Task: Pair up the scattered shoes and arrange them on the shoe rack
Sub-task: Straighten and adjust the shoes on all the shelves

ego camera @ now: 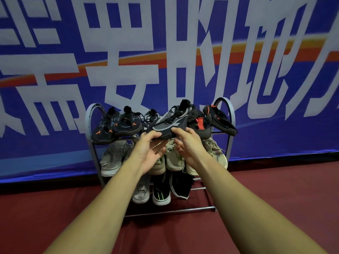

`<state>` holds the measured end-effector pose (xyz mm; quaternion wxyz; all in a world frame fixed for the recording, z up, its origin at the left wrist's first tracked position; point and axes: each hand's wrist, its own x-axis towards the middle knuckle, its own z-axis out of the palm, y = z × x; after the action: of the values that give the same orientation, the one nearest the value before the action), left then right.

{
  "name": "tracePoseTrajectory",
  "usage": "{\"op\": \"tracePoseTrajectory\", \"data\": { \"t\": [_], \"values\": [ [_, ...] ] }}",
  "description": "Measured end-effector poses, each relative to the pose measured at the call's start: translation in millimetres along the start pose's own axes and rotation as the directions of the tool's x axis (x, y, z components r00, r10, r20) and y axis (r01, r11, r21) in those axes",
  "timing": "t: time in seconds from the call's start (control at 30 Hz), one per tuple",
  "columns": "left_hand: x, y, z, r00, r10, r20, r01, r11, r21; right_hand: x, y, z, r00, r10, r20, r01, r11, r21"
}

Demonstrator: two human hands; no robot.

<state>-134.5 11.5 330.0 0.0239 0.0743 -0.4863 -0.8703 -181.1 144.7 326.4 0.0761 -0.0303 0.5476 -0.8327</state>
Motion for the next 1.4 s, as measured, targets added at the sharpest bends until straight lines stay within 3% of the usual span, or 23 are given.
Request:
{"op": "tracePoseTrajectory", "data": {
  "t": [0.1, 0.27, 0.5, 0.8, 1.13, 1.4],
  "values": [
    [-2, 0, -4, 0.997, -0.079, -0.009, 0.08, 0.992, 0.099, 9, -2, -5, 0.999, 0.003, -0.039, -0.002, 1.0, 0.024],
    [1, -5, -8, 0.986, -0.167, -0.028, 0.169, 0.98, 0.105, 17, -1, -11, 0.997, 0.002, -0.08, -0.003, 1.0, -0.019],
    [19, -16, 7, 0.993, -0.077, -0.085, 0.077, 0.997, -0.005, 14, 8, -12, 0.998, 0.012, -0.069, -0.004, 0.994, 0.109],
    [43, -36, 20, 0.992, -0.023, -0.128, 0.022, 1.0, -0.011, 13, 11, -16, 0.986, 0.116, -0.116, -0.113, 0.993, 0.039],
    [54, -45, 30, 0.981, -0.05, -0.189, 0.04, 0.998, -0.057, 25, 14, -17, 0.984, 0.12, -0.13, -0.106, 0.988, 0.113],
    [54, -47, 32, 0.981, -0.119, -0.15, 0.114, 0.993, -0.041, 35, 16, -18, 0.972, 0.184, -0.143, -0.158, 0.972, 0.175]
  ]
}}
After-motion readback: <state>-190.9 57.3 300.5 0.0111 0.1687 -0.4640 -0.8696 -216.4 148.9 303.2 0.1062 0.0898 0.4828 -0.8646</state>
